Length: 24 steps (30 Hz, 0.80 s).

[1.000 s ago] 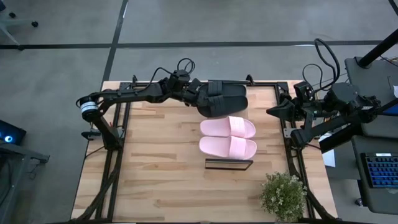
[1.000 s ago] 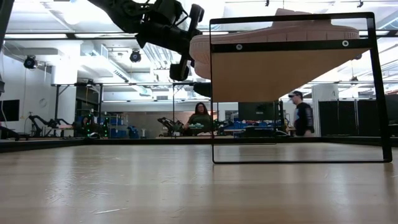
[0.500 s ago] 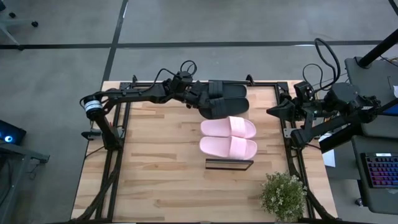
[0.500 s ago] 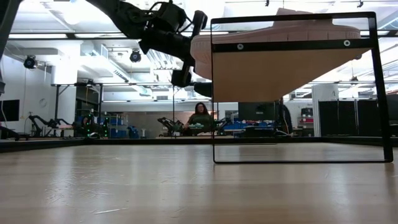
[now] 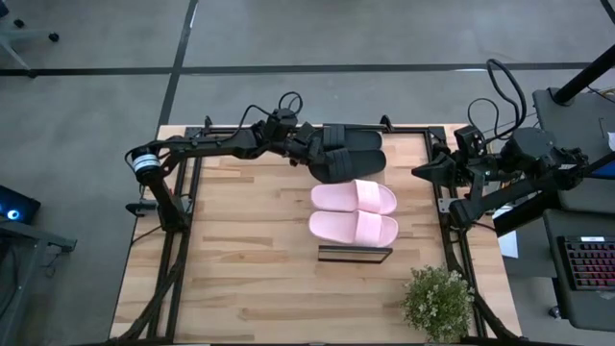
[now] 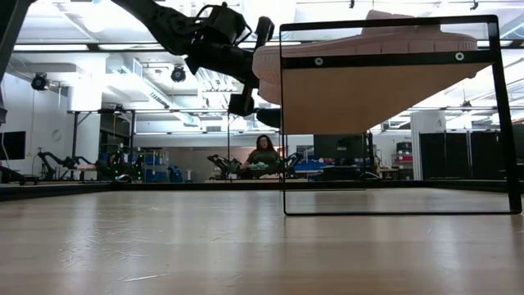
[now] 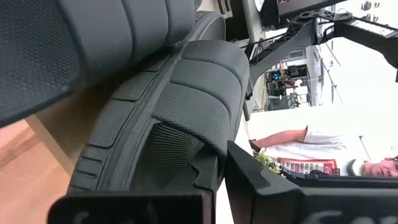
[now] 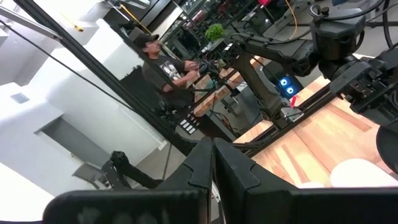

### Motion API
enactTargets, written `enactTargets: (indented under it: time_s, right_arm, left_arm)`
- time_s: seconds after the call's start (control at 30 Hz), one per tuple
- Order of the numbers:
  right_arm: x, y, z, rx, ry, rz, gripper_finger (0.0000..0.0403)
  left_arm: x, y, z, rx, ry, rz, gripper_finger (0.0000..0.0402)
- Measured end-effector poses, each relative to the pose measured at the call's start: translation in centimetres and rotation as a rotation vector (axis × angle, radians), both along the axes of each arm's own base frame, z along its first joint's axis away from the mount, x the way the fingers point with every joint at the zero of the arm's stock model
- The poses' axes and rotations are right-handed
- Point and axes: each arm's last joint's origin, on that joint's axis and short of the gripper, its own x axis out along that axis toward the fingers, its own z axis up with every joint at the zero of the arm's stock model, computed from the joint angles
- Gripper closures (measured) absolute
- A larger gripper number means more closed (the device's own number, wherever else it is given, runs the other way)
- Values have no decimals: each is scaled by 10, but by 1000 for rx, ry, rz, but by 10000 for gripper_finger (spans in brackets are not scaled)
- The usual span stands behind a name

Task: Pick and place slides into the shelf
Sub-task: Put the black slipper on the shelf

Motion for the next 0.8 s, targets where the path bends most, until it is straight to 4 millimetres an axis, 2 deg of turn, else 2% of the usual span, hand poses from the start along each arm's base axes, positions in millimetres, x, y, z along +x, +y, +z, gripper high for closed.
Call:
enactTargets:
  time_s: [0.8]
  right_arm:
    - [0,0,0,-8,-1,0,394]
  left_arm:
    - [0,-1,0,-68,1,-37,402]
